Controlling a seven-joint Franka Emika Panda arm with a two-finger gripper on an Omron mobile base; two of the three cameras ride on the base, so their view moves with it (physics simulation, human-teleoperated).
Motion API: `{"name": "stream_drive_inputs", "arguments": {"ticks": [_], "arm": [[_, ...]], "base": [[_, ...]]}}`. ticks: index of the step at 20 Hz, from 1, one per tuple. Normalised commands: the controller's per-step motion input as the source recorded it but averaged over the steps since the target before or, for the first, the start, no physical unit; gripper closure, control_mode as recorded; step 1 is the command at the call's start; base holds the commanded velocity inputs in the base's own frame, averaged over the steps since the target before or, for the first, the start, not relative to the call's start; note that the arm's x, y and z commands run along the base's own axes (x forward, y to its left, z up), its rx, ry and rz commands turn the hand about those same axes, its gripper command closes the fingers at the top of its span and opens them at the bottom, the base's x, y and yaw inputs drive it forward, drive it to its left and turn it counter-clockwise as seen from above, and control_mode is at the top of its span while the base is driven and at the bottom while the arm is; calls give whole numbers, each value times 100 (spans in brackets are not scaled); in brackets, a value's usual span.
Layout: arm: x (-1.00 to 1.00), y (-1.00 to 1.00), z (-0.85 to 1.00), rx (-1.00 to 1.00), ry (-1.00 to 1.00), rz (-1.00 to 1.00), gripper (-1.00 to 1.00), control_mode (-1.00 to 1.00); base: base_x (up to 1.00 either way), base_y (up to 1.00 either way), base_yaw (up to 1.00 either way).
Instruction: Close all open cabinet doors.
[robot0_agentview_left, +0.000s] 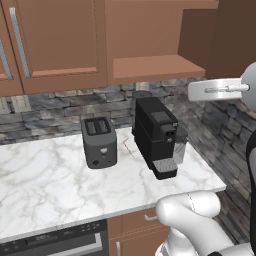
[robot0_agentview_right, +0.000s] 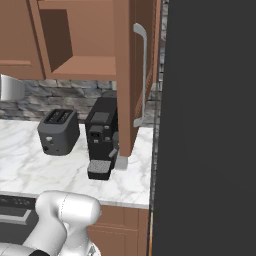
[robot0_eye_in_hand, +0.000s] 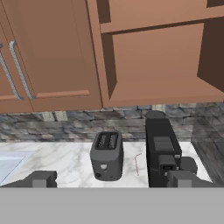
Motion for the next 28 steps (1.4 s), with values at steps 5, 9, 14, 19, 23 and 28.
{"name": "stream_drive_inputs", "arguments": {"ticks": [5, 9, 14, 19, 23, 28], "arm": [[0, 0, 0, 0, 0, 0, -100, 100], [0, -3, 0, 0, -2, 0, -100, -100], [-21, -11, 14, 2, -20, 0, -100, -100], [-44, -8, 12, 10, -29, 0, -100, -100], [-40, -4, 9, 7, -32, -3, -100, -100], [-34, -17, 20, 8, -13, -11, -100, -100]], "base": [[0, 0, 0], [0, 0, 0], [0, 0, 0], [0, 0, 0], [0, 0, 0], [0, 0, 0]]}}
